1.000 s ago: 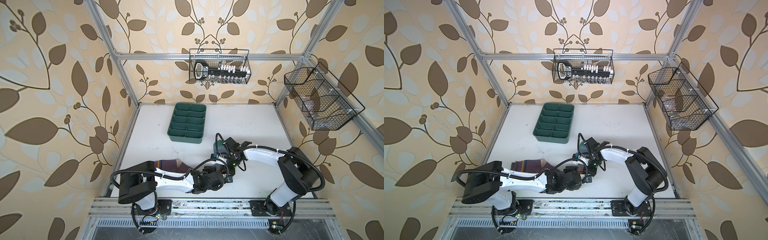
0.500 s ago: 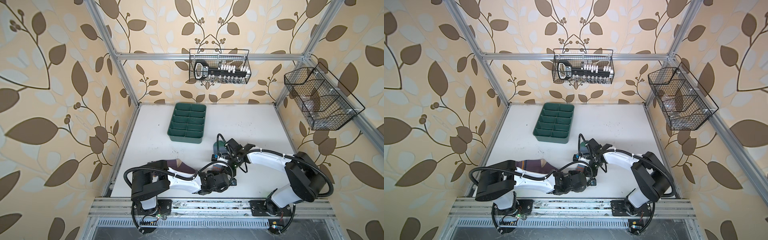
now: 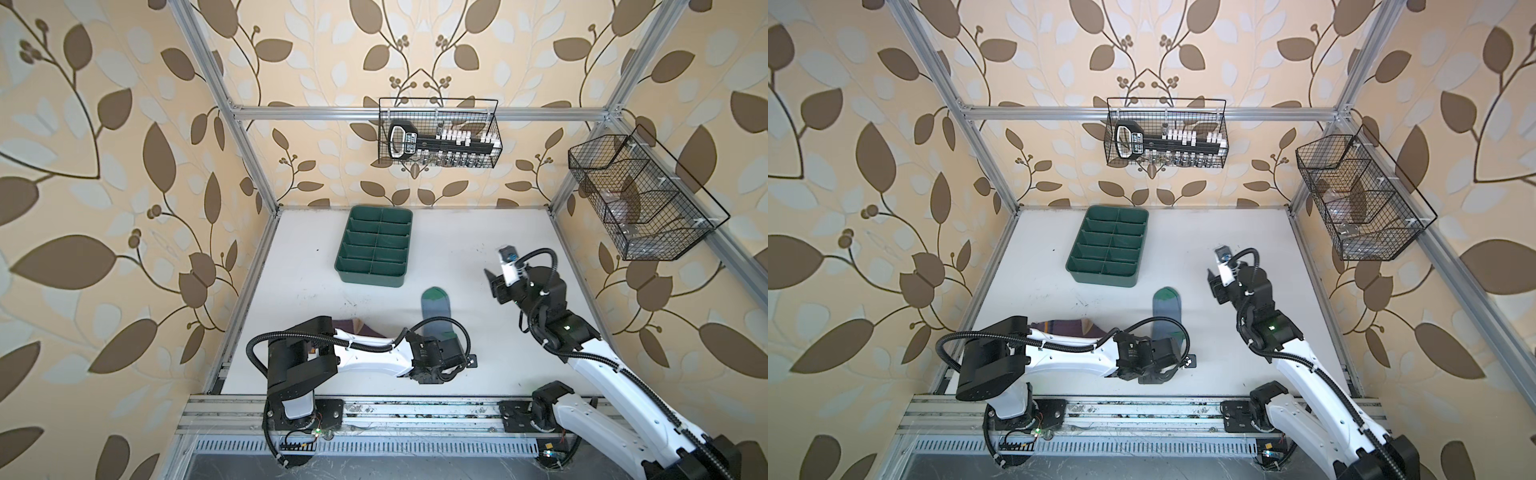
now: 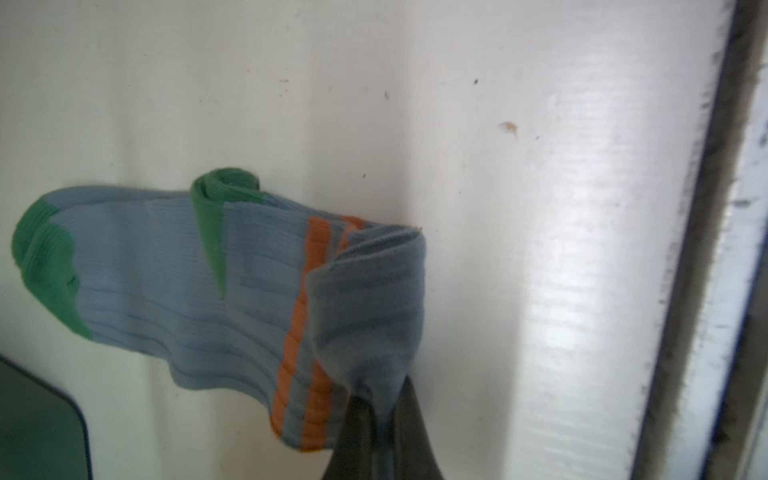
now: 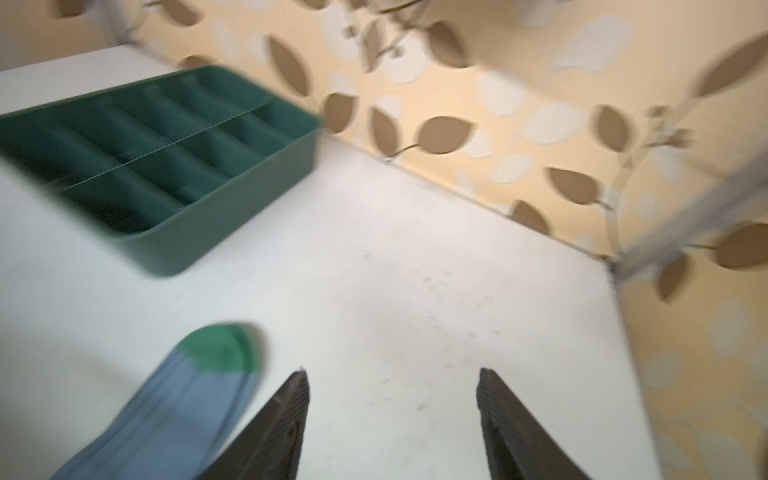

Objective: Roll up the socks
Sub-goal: 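Hold the roll with the left gripper while the right gripper releases and swings back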

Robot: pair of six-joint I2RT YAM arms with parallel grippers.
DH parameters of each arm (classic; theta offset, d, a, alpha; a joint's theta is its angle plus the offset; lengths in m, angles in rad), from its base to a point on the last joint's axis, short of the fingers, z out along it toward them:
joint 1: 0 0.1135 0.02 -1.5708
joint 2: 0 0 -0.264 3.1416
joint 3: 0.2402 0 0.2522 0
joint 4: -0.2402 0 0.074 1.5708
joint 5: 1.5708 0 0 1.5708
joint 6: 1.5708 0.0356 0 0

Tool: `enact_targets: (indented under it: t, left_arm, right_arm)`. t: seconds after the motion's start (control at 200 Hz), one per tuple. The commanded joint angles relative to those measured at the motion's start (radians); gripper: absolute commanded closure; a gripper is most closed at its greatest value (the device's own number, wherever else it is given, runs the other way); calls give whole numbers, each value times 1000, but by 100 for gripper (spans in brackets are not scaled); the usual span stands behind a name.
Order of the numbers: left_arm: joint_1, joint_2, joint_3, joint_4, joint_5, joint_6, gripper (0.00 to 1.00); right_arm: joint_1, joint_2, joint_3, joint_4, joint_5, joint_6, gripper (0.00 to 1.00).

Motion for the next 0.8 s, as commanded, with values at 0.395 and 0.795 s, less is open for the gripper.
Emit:
enact_targets:
  t: [0.395,0.795]
  left_arm:
    - [193,182,248,-276,430,12,100]
    - [340,397,451,-382,567,-54,100]
  right_arm:
    - [43,-380,79,-369,-452,-320,37]
    - [582,-326,-35,-821,-132,-614,41]
